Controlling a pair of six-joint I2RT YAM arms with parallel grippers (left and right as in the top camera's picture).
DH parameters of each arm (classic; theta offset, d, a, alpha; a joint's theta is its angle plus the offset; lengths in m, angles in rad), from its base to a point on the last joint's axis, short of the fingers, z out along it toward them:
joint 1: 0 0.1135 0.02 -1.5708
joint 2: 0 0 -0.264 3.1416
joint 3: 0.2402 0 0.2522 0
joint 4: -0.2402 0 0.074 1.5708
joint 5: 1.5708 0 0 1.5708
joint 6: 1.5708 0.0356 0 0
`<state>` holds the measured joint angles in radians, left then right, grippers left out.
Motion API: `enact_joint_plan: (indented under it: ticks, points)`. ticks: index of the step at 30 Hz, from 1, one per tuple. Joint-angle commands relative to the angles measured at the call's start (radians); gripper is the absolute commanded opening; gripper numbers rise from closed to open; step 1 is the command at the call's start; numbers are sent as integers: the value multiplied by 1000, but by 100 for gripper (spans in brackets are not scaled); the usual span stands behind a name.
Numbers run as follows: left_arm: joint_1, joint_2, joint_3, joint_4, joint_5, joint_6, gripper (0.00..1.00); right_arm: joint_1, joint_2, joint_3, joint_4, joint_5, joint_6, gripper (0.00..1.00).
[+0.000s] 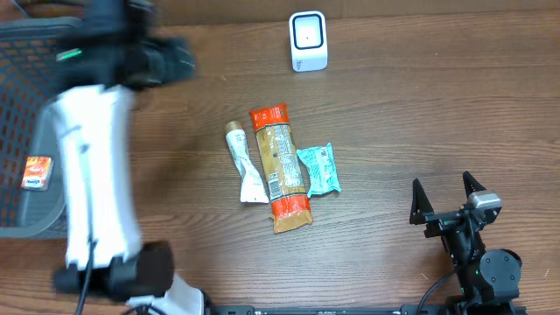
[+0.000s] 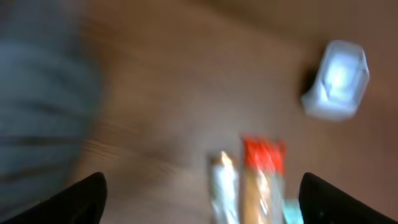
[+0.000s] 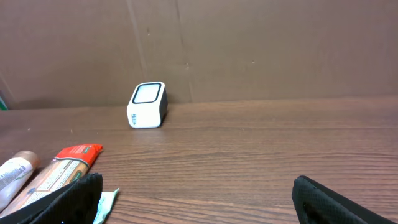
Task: Scan the item barcode
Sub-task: 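Place the white tube on the table left of the orange package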
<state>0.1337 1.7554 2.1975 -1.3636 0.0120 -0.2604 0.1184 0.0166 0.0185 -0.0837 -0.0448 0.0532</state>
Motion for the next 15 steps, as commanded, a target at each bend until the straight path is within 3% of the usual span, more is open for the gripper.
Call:
enact_joint_plan:
  ticks: [1,8,15]
  points:
    - [210,-68,51,16,-119,-43,92,-2,-4,-10,3,2,2,100]
    - [531,-11,10,53,-146,-20,92,-2,-4,-10,3,2,2,100]
    - [635,93,-106,156,-142,216,91,-2,-4,-10,3,2,2,100]
